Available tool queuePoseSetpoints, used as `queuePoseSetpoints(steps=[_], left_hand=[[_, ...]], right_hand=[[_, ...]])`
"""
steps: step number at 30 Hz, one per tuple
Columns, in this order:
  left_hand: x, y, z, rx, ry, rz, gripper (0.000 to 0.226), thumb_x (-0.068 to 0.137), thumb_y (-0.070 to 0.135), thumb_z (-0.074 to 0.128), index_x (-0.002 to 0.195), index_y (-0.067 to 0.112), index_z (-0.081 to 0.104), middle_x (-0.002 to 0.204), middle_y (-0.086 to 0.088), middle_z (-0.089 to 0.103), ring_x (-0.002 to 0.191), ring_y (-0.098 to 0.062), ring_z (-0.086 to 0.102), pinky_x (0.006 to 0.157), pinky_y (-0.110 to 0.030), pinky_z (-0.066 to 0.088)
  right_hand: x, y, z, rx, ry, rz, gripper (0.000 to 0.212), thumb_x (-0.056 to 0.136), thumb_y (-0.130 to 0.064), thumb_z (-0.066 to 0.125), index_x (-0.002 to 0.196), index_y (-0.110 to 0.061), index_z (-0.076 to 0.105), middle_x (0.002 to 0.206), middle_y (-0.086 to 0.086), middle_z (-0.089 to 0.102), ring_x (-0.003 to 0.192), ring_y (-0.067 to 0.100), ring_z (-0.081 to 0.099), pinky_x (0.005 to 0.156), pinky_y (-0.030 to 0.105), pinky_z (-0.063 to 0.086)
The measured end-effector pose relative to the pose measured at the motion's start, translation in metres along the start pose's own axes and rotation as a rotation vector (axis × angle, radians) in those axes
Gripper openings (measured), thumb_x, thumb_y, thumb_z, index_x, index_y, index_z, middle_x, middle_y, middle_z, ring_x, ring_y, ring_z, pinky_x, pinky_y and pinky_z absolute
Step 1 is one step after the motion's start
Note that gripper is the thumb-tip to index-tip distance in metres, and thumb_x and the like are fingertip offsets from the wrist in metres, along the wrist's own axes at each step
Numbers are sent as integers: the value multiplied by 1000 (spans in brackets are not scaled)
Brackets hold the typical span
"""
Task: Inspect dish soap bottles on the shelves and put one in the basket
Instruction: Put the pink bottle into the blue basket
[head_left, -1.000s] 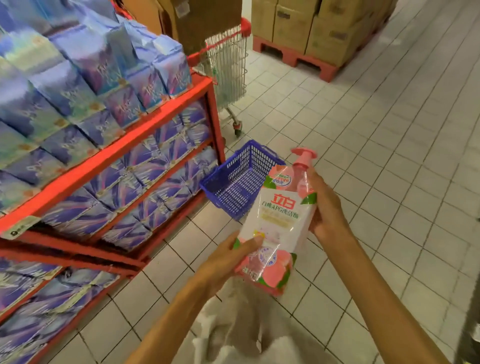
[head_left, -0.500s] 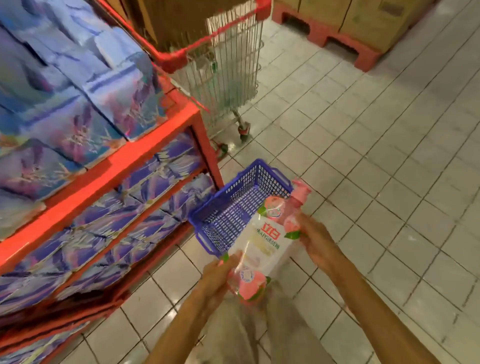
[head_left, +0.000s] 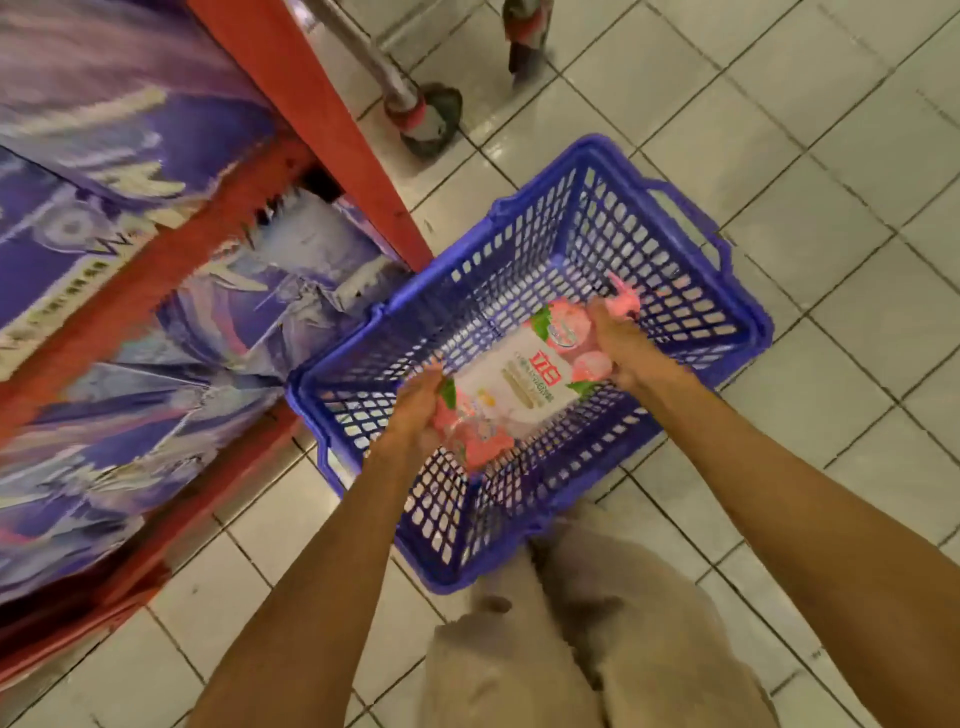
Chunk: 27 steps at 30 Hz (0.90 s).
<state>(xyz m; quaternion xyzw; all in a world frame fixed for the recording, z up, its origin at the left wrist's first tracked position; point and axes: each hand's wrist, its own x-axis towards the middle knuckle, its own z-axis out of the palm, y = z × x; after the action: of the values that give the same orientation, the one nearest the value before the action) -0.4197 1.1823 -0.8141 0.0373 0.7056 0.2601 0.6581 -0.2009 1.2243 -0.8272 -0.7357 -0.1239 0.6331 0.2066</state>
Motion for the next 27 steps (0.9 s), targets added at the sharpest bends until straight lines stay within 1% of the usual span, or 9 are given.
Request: queuePoseSetpoints(steps=[3, 6, 10, 14, 17, 20, 22, 25, 27], left_hand=[[76, -23, -3, 96, 46, -61, 36, 100, 7, 39, 66, 14, 46, 40, 3, 50, 46, -12, 44, 44, -28, 40], [131, -35, 1, 140, 61, -76, 42, 99, 2, 39, 59, 13, 39, 28, 4, 40, 26, -3, 37, 38, -22, 31], [171, -46, 2, 143, 96, -114, 38, 98, 4, 44, 61, 13, 41, 27, 4, 44, 22, -1, 39, 29, -18, 38], [189, -46, 0, 106, 190, -99, 34, 96, 0, 45, 65, 14, 45, 40, 0, 52, 25, -3, 44, 32, -17, 40], [182, -41, -2, -39, 264, -71, 31, 93, -5, 43, 67, 12, 47, 51, -4, 58, 35, -9, 54, 38, -22, 47], [154, -30, 0, -69, 176, -68, 19, 95, -5, 41, 93, 1, 59, 90, -15, 64, 89, -22, 60, 80, -39, 52], [118, -17, 0, 59, 146, -97, 30, 98, 2, 43, 126, -2, 53, 123, -15, 59, 116, -28, 54, 93, -38, 44], [29, 11, 1, 140, 65, -104, 20, 100, 8, 42, 112, 11, 57, 99, -7, 63, 90, -18, 61, 77, -28, 45], [-54, 38, 8, 205, -2, -102, 18, 100, 10, 42, 88, 18, 54, 79, 2, 61, 74, -11, 55, 68, -24, 43]], right_hand=[[66, 17, 16, -9, -47, 22, 38, 104, -26, 42, 128, 0, 54, 128, 20, 60, 117, 35, 58, 104, 48, 44], [117, 37, 18, 90, -98, 112, 22, 105, -20, 40, 96, -13, 58, 104, 11, 71, 92, 17, 65, 106, 43, 40], [155, 55, 22, 56, -127, 255, 30, 104, -34, 41, 100, -15, 63, 89, 12, 75, 90, 29, 62, 92, 48, 52], [172, 64, 23, 49, -110, 348, 28, 102, -38, 41, 98, -18, 61, 125, 8, 64, 114, 27, 56, 113, 58, 25], [166, 60, 27, 62, -52, 418, 29, 102, -37, 42, 112, -15, 58, 109, 11, 64, 99, 28, 61, 94, 50, 46], [143, 51, 29, -158, -14, 259, 24, 103, -24, 41, 122, -11, 50, 95, 10, 57, 67, 17, 50, 64, 29, 44], [106, 45, 20, -327, 0, 58, 29, 97, -11, 53, 124, -2, 55, 88, 8, 54, 67, 14, 47, 63, 21, 43], [5, 32, -2, -362, 43, -128, 11, 96, -9, 56, 97, -3, 66, 76, 6, 54, 70, 18, 50, 66, 20, 45], [-81, 16, -23, -278, 82, -199, 19, 97, -8, 55, 109, 2, 64, 90, 10, 59, 86, 19, 54, 80, 31, 47]])
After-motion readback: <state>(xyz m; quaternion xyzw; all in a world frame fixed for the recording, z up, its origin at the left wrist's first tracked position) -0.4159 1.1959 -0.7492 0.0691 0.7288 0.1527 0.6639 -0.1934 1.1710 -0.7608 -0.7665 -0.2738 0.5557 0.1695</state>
